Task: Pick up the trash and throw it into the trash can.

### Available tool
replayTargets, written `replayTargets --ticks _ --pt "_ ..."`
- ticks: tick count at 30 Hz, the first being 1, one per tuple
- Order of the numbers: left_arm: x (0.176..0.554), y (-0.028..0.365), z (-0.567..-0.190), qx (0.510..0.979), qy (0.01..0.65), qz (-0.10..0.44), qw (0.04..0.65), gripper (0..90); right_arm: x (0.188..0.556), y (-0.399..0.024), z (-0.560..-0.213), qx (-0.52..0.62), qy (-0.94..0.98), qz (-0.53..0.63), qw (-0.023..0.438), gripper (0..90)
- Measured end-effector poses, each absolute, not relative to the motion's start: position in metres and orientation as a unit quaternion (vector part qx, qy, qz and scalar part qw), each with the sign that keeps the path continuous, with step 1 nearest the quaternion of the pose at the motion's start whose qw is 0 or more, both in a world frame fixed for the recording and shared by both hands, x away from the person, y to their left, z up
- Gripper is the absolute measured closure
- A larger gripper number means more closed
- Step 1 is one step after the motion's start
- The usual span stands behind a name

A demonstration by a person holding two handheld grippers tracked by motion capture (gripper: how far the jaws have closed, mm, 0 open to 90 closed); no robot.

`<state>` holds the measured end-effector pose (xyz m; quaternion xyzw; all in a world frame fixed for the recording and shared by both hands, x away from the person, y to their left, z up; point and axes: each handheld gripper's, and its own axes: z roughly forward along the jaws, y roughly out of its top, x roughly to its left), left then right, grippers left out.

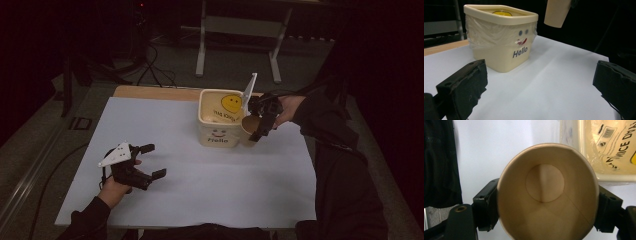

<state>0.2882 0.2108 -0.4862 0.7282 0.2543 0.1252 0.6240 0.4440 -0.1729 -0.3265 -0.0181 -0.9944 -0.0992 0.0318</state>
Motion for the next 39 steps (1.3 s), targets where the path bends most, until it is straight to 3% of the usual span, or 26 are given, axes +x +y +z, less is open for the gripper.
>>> replayTargets --ticks 39 --pt "0.289 0.212 -0.487 0.731 0.251 0.123 0.622 0.6 0.475 -0.141 -0.272 -0.011 -0.992 -0.124 0.005 22.7"
